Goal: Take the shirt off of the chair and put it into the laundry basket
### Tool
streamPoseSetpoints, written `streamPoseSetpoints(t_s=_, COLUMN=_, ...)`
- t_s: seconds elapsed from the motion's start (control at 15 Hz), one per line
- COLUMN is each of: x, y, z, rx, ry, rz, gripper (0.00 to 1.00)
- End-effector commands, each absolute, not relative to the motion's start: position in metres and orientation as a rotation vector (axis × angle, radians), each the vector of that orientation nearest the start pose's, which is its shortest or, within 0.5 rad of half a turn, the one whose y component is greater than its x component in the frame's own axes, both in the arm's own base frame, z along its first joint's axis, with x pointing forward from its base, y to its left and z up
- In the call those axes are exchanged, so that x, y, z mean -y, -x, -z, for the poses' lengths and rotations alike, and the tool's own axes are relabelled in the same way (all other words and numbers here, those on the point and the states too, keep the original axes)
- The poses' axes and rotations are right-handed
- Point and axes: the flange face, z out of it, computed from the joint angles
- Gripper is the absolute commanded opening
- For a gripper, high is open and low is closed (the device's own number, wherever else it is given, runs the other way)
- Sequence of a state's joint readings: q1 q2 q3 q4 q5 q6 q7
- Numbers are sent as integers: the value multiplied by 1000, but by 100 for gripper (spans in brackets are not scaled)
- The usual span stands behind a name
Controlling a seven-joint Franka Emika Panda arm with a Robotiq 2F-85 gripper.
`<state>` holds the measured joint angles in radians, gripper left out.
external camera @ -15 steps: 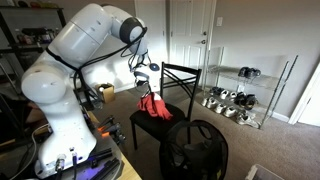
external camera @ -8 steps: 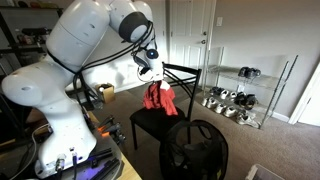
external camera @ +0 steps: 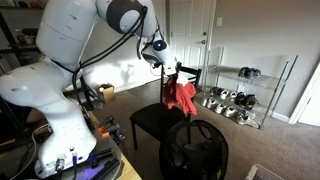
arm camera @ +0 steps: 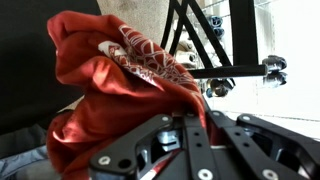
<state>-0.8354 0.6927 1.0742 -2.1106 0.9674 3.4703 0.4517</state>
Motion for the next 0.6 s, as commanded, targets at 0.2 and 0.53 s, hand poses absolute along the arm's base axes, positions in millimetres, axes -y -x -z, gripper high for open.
streamPoseSetpoints(t_s=0.2, x=29, y=-560, z=-275, rx=-1745, ry=1526, rz=349, gripper=1)
streamPoseSetpoints(t_s=0.53, x=83, y=-525, z=-262, rx=-1813, ry=1443, rz=314, gripper=1)
